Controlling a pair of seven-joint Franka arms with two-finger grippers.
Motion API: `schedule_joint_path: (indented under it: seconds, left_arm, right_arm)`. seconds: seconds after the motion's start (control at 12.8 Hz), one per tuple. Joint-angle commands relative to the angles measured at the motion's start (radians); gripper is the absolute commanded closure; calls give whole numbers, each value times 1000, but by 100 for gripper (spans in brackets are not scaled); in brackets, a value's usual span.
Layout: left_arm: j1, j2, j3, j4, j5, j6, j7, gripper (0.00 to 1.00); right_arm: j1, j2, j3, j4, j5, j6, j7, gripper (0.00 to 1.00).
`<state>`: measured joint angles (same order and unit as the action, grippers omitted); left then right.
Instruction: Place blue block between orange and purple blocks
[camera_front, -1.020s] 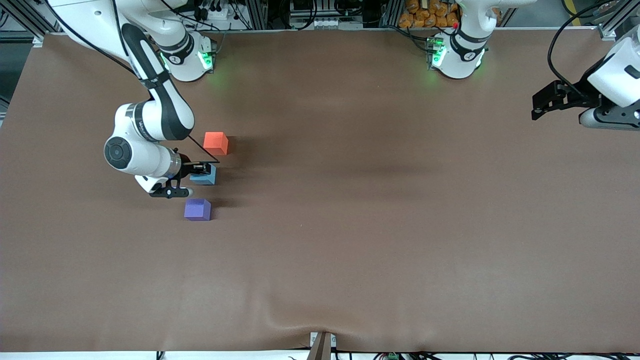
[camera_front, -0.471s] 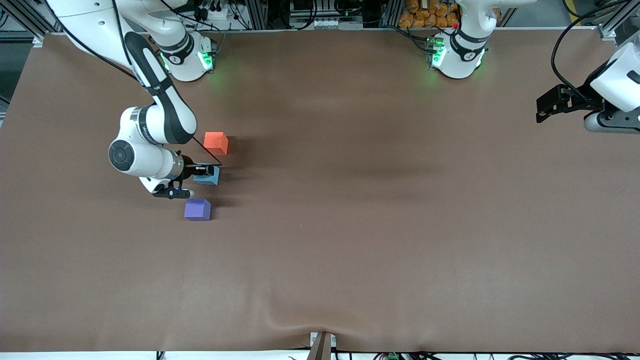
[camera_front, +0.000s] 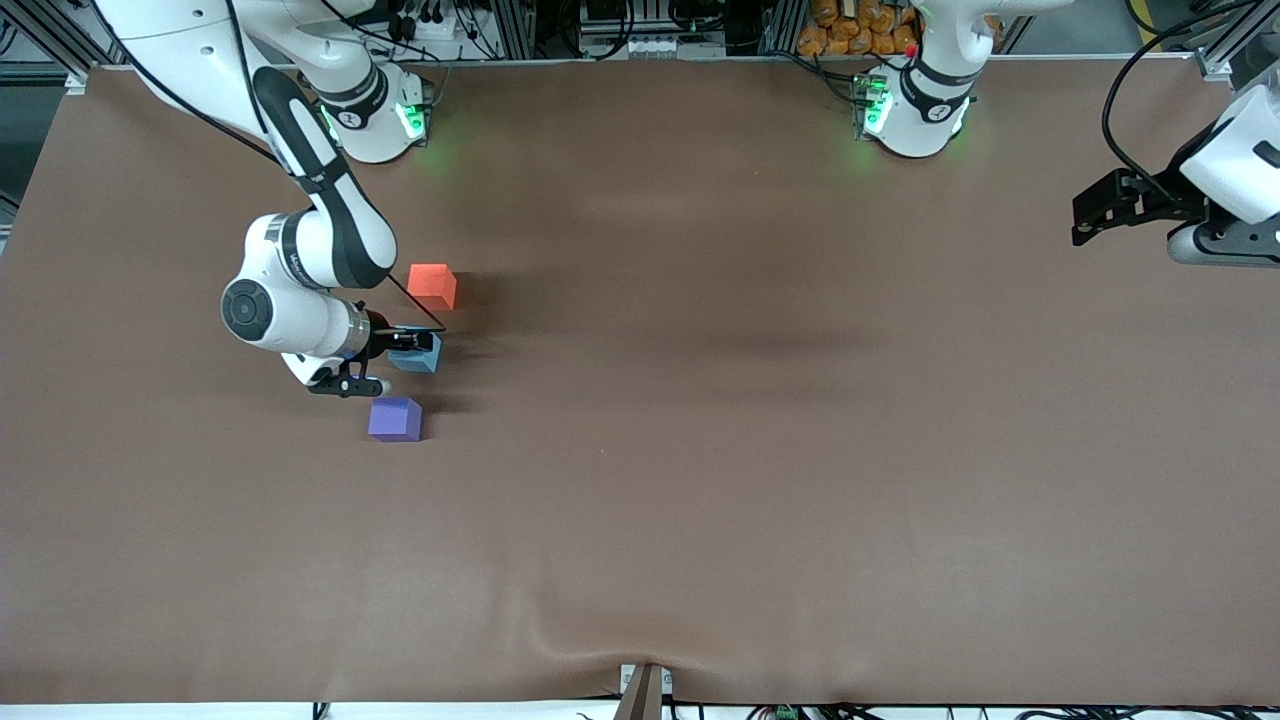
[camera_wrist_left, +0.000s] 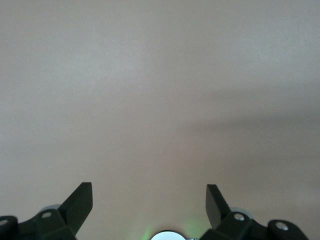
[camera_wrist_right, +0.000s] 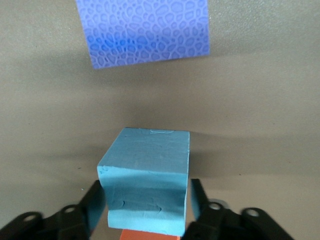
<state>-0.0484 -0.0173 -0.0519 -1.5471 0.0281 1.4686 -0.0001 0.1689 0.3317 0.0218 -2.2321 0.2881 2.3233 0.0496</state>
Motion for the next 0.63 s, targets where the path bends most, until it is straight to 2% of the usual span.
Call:
schedule_joint_path:
  seconds: [0.0, 0.08, 0.24, 0.31, 0.39, 0.55]
  left_arm:
    - [1, 8, -2, 24, 20, -11, 20, 0]
    - [2, 7, -2, 24, 16, -11, 23, 0]
    - [-1, 7, -2, 42, 19, -11, 19, 0]
    - [-5, 7, -5, 44, 21, -11, 20, 0]
    - [-4, 8, -6, 44, 15, -11, 19, 0]
    - [-2, 8, -8, 41, 7, -13, 15, 0]
  right_arm:
    - [-34, -28, 10, 78, 20, -171, -20, 0]
    - [-51, -54, 10, 165, 20, -311, -20, 0]
    - [-57, -47, 7, 412, 16, -602, -20, 0]
    - [-68, -43, 7, 495, 13, -689, -13, 0]
    - [-81, -43, 9, 553, 14, -738, -17, 0]
    - [-81, -43, 9, 678, -19, -752, -26, 0]
